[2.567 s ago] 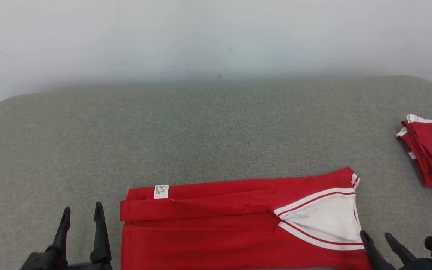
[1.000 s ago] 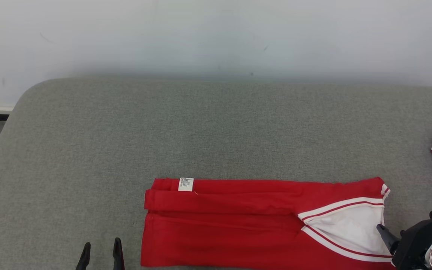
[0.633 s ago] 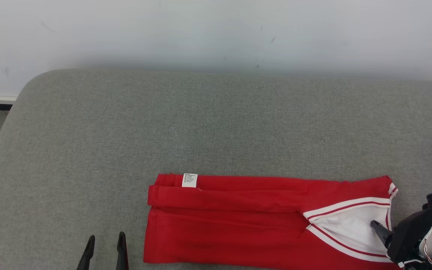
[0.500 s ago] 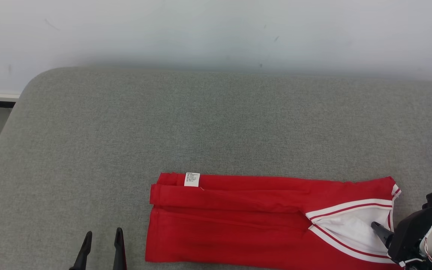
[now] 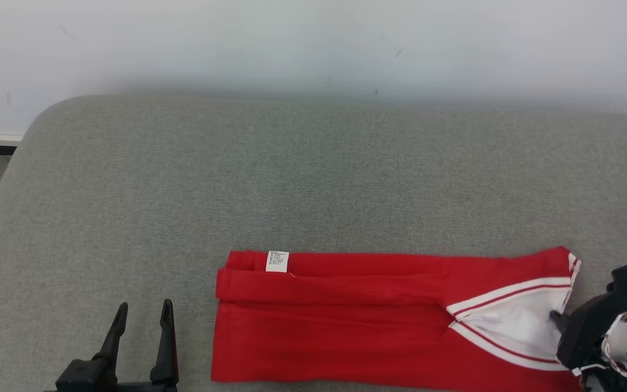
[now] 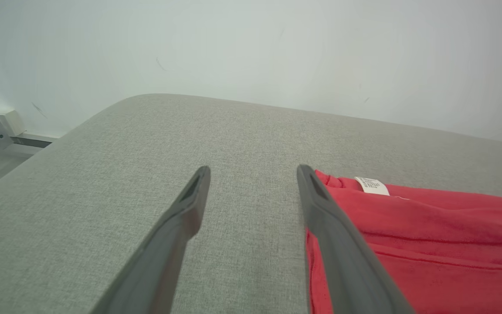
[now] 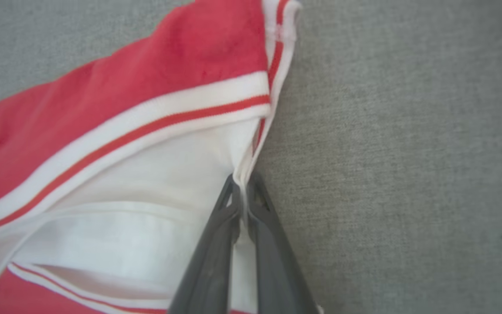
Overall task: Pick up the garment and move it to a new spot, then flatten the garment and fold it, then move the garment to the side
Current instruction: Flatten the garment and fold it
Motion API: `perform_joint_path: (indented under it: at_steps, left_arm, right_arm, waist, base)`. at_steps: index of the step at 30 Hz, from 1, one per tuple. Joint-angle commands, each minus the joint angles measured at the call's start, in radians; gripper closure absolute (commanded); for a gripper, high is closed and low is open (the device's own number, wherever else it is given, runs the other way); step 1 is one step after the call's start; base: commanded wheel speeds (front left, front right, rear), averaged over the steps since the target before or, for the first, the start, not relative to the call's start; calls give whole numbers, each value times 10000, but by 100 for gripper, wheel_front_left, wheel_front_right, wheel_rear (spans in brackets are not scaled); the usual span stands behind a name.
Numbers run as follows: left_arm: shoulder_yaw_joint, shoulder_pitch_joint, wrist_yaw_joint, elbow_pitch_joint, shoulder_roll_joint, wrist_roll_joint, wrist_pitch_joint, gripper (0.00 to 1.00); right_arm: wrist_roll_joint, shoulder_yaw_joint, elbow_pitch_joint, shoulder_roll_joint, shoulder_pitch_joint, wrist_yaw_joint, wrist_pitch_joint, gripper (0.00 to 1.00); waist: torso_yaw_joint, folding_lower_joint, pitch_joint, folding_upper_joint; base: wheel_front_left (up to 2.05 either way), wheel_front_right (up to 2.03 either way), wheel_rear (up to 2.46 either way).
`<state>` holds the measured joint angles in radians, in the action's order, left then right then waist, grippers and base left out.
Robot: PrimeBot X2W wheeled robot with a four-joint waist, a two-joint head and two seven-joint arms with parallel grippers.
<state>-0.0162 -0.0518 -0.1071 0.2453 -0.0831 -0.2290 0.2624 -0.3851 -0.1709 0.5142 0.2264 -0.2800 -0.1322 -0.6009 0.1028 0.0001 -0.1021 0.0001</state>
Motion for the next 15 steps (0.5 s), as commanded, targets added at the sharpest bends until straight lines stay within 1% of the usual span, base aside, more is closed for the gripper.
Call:
perform_joint_path:
  at_steps: [1, 9, 10, 11, 12, 15]
  left_arm:
    - [-5, -119, -49, 47, -44, 6, 27, 0]
    - [107, -78, -73, 45, -23, -49, 27, 0]
    - [107, -78, -73, 45, -23, -49, 27, 0]
    - [149, -14, -72, 34, -10, -48, 27, 0]
    - [149, -14, -72, 34, -10, -48, 27, 0]
    - [168, 39, -73, 21, 23, -14, 27, 0]
  right_arm:
    - [169, -236, 99, 149, -87, 34, 152, 100]
    - [948, -1446, -118, 487, -240, 34, 599, 100]
    - [948, -1446, -118, 487, -240, 34, 599, 100]
    - [1140, -1732, -307, 531, -147, 34, 620, 100]
    - [1140, -1732, -307, 531, -147, 34, 620, 100]
    - [1431, -2175, -680, 586, 15, 34, 534, 100]
  waist:
    - [-86, -1, -9, -1]
    - [-390, -1, 58, -1]
    - [-390, -1, 58, -1]
    - [-470, -1, 83, -1]
    - [-470, -1, 83, -1]
    - [-560, -1, 132, -1]
  base:
    - [0, 0, 0]
    - [0, 0, 0]
    - [0, 0, 0]
    - [0, 0, 0]
    - [0, 0, 0]
    - [0, 0, 0]
